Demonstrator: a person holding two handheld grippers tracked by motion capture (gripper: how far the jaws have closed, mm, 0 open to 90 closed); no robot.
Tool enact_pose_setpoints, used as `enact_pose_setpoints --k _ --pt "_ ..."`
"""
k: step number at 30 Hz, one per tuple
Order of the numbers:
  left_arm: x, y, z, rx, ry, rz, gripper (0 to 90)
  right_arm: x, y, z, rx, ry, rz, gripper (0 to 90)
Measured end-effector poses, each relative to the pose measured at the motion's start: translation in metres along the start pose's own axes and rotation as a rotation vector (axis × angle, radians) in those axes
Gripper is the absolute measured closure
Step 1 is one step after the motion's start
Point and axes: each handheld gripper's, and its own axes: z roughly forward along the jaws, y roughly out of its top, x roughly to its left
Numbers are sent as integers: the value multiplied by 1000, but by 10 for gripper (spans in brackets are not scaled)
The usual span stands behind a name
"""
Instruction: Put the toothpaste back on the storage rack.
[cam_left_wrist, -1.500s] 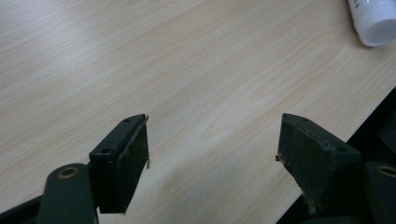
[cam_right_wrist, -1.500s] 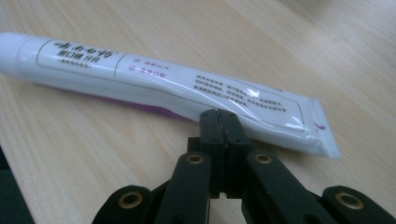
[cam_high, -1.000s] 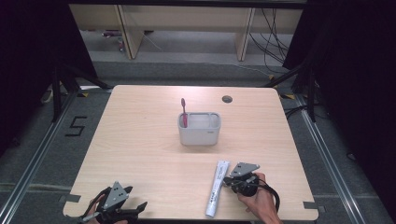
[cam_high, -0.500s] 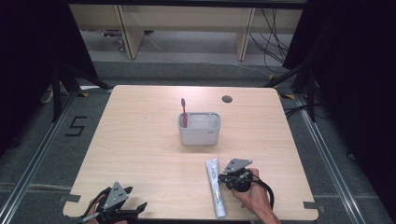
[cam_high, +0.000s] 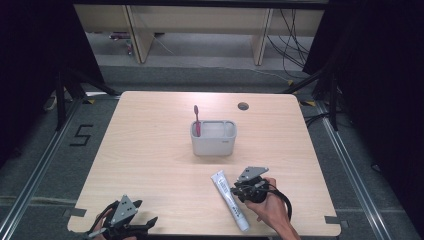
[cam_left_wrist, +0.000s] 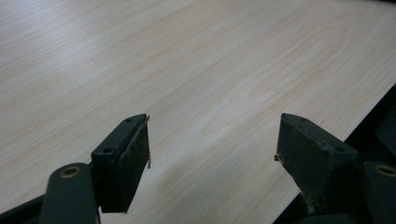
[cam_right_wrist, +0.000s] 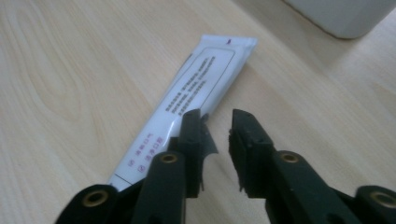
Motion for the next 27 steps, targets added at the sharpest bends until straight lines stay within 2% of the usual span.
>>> enact_pose_setpoints --k 2,3,4,6,7,8,9,10,11,12,13,14,15,16,18,21,22,24,25,26,27 --pt "0 1 0 7 6 -2 251 1 3 -5 -7 -11 17 663" --pt "0 1 0 7 1 -1 251 1 4 -7 12 -3 19 630" --pt "0 1 1 -5 0 1 251 2 5 -8 4 -8 29 595" --pt "0 1 1 -2 0 1 251 7 7 -11 37 7 65 523" --pt "1 1 0 8 10 14 251 7 8 -10 40 13 54 509" --pt "1 1 0 12 10 14 251 8 8 -10 45 -1 44 495" --pt "1 0 1 1 8 8 251 12 9 -12 65 8 93 482" --pt "0 0 0 3 1 2 251 12 9 -9 61 10 75 468" --pt "0 0 0 0 4 2 251 14 9 -10 84 19 104 459" --pt "0 1 1 -10 2 0 251 13 10 -10 80 16 87 450" --pt "0 1 0 -1 6 -2 251 15 10 -9 93 6 104 433" --pt "0 0 2 -11 -1 -2 251 16 10 -7 105 14 111 426" --pt "1 1 1 8 6 12 251 16 10 -7 108 18 94 429" --pt "0 0 1 1 -2 5 251 19 11 -7 123 12 110 435" --pt "0 1 0 3 7 2 251 18 11 -5 121 18 69 440" --pt "0 0 0 -1 7 -1 251 20 13 -3 140 31 63 439" --pt "0 0 0 -2 7 -2 251 22 13 -4 159 26 91 439" --pt "0 1 0 7 4 -1 251 21 14 -2 145 45 40 449" --pt "0 1 0 5 5 1 251 23 14 -1 157 44 67 449" --pt "0 1 0 -5 3 -2 251 23 15 0 171 29 60 449" --pt "0 1 0 -3 4 -1 251 23 15 2 165 48 61 452"
